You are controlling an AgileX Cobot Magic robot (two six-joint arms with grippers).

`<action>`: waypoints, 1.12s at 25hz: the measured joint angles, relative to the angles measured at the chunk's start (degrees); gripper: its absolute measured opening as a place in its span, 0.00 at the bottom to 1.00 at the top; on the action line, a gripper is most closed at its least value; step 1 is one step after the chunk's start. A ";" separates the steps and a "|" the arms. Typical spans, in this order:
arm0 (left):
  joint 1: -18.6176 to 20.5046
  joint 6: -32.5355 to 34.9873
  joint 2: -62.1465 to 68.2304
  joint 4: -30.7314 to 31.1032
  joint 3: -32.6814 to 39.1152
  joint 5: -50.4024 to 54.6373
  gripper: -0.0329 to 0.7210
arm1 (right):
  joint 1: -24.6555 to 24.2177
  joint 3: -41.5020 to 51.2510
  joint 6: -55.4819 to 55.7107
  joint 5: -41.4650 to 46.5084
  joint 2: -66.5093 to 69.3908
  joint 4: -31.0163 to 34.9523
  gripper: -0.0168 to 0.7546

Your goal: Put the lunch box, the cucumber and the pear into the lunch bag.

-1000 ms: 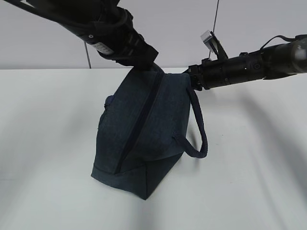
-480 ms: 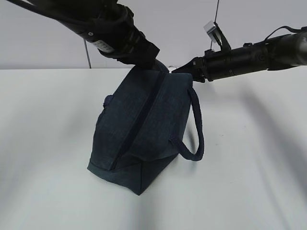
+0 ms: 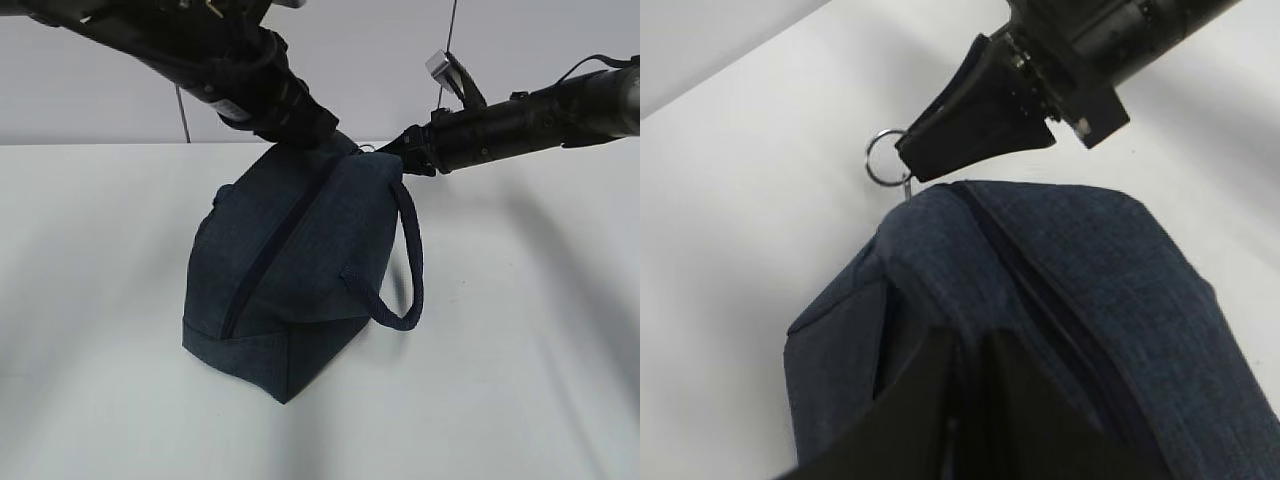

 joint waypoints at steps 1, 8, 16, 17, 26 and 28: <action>0.00 0.06 0.30 0.00 -0.02 0.00 0.08 | 0.00 0.00 0.08 0.25 0.00 0.00 0.08; 0.00 0.10 0.80 0.42 -0.07 -0.49 0.08 | -0.26 0.00 0.12 1.54 0.00 0.38 0.52; 1.79 -1.44 0.80 1.05 -0.13 1.06 0.11 | -0.26 0.00 1.34 3.92 -0.37 -0.11 0.59; 2.33 -1.48 0.80 0.79 -0.13 1.88 0.14 | -0.26 0.00 1.95 5.19 -0.83 -1.25 0.59; 5.70 -1.81 -0.87 -2.80 -0.13 6.30 0.51 | -0.26 0.00 7.36 11.37 -6.62 -3.45 0.59; 6.06 -1.81 -2.13 -2.85 -0.13 6.38 0.52 | -0.26 0.00 7.74 11.34 -7.80 -3.45 0.59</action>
